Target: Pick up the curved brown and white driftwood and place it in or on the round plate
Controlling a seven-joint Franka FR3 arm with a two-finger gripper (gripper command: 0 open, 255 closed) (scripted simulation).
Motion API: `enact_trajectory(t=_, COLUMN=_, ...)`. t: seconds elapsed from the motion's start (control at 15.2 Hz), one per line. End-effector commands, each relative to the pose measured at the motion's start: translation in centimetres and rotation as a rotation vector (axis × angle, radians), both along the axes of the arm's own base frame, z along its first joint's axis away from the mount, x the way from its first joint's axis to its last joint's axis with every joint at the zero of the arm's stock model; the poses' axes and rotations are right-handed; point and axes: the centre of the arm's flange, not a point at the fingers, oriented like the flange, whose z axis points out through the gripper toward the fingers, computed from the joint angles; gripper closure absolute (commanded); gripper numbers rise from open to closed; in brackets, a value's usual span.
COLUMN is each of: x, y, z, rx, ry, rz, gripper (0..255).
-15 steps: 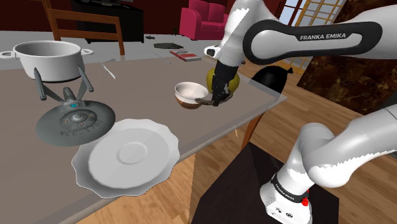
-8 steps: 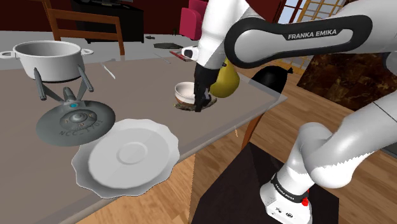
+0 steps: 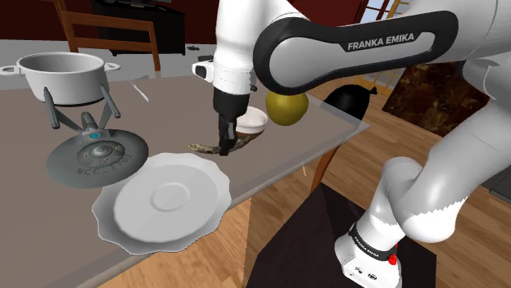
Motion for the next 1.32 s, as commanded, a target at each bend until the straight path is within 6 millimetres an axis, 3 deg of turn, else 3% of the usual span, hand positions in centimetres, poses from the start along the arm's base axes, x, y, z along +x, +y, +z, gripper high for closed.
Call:
enact_trajectory(t=0.0, x=0.5, y=2.6, z=-0.2, rx=0.001, ry=0.0, rz=-0.001, gripper=255)
enact_trajectory(t=0.53, x=2.5, y=13.1, z=-0.3, rx=0.001, ry=0.0, rz=-0.001, gripper=255)
enact_trajectory(t=1.25, x=2.5, y=13.1, z=-6.1, rx=0.001, ry=0.0, rz=-0.001, gripper=255)
